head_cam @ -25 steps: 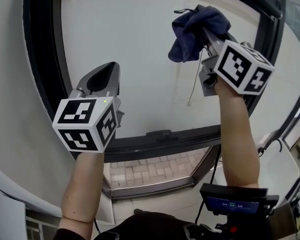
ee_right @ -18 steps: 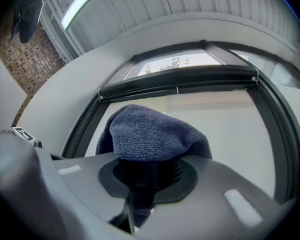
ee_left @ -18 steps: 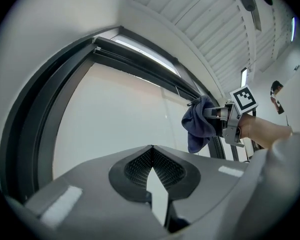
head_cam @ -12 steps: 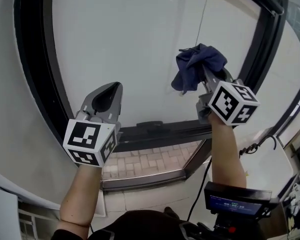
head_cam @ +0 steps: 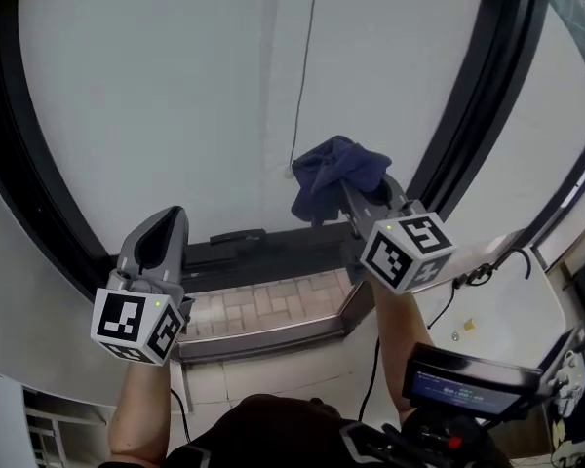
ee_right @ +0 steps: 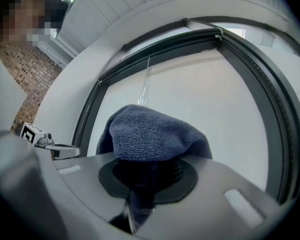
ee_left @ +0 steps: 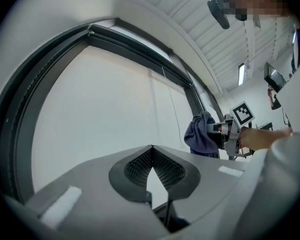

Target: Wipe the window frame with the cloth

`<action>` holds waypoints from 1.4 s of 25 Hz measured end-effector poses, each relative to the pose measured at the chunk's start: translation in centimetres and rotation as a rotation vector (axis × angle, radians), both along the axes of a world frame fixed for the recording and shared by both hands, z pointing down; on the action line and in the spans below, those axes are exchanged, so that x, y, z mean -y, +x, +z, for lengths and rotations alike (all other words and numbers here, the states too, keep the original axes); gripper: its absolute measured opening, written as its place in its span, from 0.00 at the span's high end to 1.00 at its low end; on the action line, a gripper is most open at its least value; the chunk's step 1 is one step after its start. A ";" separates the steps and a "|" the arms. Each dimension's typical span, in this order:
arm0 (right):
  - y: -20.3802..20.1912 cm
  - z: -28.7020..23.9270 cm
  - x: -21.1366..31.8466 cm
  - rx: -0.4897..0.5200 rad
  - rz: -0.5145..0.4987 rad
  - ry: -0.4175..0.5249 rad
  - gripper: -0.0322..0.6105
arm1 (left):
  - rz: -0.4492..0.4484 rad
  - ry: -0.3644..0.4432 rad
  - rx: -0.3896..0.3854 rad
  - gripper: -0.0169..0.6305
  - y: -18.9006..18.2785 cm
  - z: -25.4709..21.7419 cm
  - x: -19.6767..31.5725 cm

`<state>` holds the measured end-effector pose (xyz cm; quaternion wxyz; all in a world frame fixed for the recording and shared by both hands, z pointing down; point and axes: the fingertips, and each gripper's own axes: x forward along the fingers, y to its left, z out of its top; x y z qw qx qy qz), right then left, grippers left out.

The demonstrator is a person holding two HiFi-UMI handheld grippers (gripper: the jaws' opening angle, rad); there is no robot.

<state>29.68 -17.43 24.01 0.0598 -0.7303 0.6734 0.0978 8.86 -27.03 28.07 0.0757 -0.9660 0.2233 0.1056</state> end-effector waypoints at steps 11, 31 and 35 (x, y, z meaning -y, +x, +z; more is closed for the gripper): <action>0.2 10.8 -3.4 -0.001 -0.085 -0.105 0.87 | -0.034 -0.092 0.067 0.98 2.0 7.3 -3.9; -0.7 16.1 -6.3 0.002 -0.101 -0.150 0.87 | -0.046 -0.179 0.178 0.98 0.2 16.4 -6.5; -0.8 16.4 -6.7 0.014 -0.098 -0.154 0.87 | -0.057 -0.191 0.179 0.98 0.2 16.1 -6.6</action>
